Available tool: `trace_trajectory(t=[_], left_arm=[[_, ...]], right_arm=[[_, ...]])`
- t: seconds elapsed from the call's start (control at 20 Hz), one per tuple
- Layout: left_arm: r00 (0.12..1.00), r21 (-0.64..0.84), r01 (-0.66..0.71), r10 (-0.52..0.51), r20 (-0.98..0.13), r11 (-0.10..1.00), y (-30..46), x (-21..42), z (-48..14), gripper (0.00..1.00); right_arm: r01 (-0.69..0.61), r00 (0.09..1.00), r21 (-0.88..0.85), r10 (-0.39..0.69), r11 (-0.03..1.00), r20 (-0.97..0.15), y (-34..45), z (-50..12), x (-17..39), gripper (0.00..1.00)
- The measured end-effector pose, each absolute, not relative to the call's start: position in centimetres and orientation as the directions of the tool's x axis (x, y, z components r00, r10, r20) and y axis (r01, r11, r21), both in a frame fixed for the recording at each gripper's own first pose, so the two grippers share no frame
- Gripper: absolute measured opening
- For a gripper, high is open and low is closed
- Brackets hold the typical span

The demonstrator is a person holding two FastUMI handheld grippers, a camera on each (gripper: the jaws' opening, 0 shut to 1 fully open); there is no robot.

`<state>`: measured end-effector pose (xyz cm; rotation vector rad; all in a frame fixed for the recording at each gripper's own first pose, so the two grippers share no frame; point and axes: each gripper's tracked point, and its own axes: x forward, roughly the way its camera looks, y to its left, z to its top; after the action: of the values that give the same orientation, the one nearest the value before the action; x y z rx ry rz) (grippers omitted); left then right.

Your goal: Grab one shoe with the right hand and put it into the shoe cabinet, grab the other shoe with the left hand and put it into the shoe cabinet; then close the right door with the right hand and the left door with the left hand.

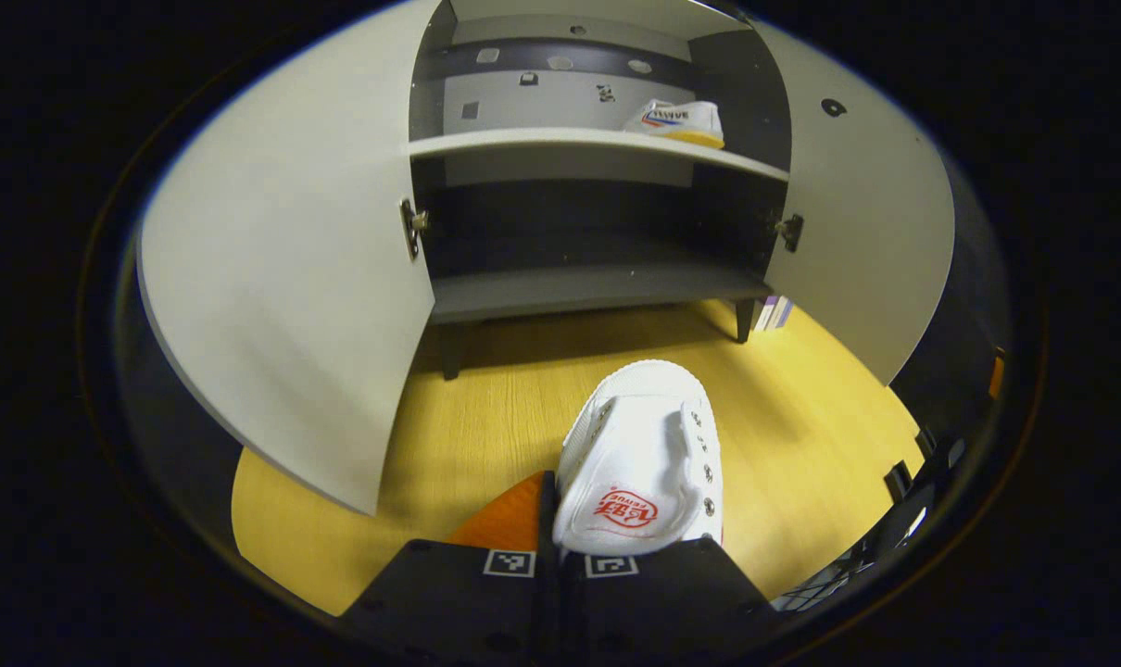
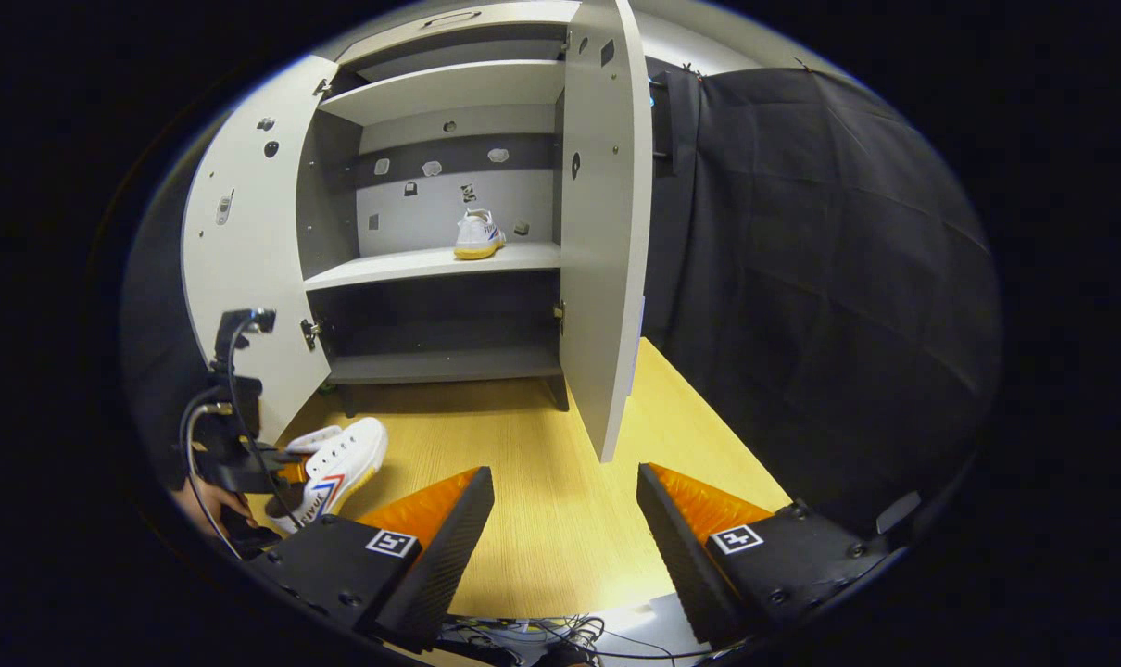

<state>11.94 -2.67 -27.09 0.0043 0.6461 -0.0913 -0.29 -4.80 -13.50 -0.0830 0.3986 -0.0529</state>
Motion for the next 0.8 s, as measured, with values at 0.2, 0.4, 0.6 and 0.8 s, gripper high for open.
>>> trace_trajectory(t=[0.2, 0.4, 0.6, 0.8], left_arm=[[0.844, -0.015, 0.106, -0.097, -0.528, 0.994, -3.2, 12.4, -19.4, 0.06], [0.872, -0.023, 0.115, -0.112, -0.476, 0.993, -4.0, 13.9, -12.7, 0.06], [0.900, -0.012, 0.091, -0.088, -0.427, 0.996, -4.3, 17.9, -7.6, 0.05], [0.921, 0.006, 0.035, -0.030, -0.389, 0.999, -3.4, 24.5, -4.1, 0.06]], right_arm=[[0.001, 0.941, -0.062, -0.022, 0.998, -0.336, -3.9, -11.5, 0.3, 0.99], [-0.044, 0.963, -0.059, 0.026, 0.997, -0.268, -3.4, -9.4, 1.3, 0.99], [-0.096, 0.970, -0.029, 0.087, 0.995, -0.225, -2.8, -8.1, 2.2, 0.99], [-0.139, 0.968, -0.009, 0.134, 0.990, -0.211, -2.4, -7.7, 3.0, 0.98]])
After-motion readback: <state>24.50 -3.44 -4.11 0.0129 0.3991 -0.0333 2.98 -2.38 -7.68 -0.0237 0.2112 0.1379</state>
